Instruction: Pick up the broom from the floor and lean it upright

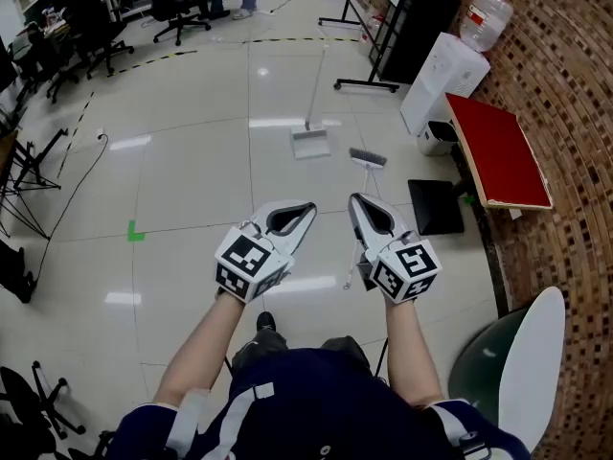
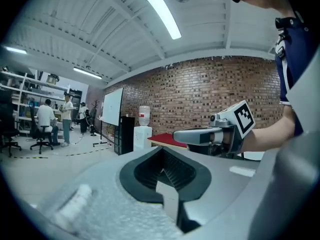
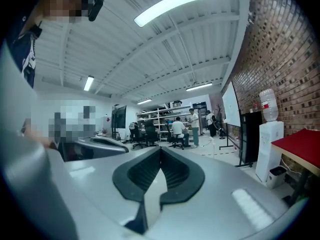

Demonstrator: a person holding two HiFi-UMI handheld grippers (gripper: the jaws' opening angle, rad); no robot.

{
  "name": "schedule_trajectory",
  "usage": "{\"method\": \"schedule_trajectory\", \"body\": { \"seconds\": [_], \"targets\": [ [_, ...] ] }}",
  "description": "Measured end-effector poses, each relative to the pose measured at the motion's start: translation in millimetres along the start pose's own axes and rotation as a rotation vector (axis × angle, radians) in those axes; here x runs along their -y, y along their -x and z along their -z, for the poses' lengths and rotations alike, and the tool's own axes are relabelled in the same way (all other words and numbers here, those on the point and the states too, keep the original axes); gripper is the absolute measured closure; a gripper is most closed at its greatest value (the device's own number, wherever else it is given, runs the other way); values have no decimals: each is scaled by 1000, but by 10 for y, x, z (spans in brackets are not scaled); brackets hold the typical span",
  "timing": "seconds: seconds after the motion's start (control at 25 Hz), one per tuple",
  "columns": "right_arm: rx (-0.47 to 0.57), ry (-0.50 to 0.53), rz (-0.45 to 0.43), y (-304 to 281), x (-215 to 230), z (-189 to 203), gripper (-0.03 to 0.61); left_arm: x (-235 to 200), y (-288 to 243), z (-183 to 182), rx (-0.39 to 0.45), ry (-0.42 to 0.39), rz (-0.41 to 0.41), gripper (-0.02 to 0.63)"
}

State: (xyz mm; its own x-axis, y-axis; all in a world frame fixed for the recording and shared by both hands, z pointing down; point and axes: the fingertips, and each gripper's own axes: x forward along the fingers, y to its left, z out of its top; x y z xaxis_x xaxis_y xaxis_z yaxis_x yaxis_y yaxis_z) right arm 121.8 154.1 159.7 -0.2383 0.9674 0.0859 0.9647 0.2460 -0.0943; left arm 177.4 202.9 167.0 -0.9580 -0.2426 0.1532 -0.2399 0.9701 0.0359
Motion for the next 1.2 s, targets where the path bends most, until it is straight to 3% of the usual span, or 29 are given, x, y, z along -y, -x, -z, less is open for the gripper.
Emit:
{"method": "schedule_trajectory", "body": {
  "seconds": [0.32, 0.52, 0.84, 1.04, 1.2],
  "targets": [
    [-52, -16, 173, -384, 320, 103, 572, -654, -367, 90, -34, 7, 155, 614],
    [-42, -37, 268, -550, 881, 190, 572, -861, -962, 101, -72, -9, 265, 614],
    [37, -102, 404, -1063, 1919, 233, 572, -1309, -2138, 130, -162, -117, 462, 614],
    [72, -141, 537, -1071, 2495, 189, 572, -1288, -2834, 30, -167, -184, 623, 614],
    [78, -188, 713, -749, 2753, 309, 572, -988, -3230, 107, -197, -222, 813, 614]
  ]
}}
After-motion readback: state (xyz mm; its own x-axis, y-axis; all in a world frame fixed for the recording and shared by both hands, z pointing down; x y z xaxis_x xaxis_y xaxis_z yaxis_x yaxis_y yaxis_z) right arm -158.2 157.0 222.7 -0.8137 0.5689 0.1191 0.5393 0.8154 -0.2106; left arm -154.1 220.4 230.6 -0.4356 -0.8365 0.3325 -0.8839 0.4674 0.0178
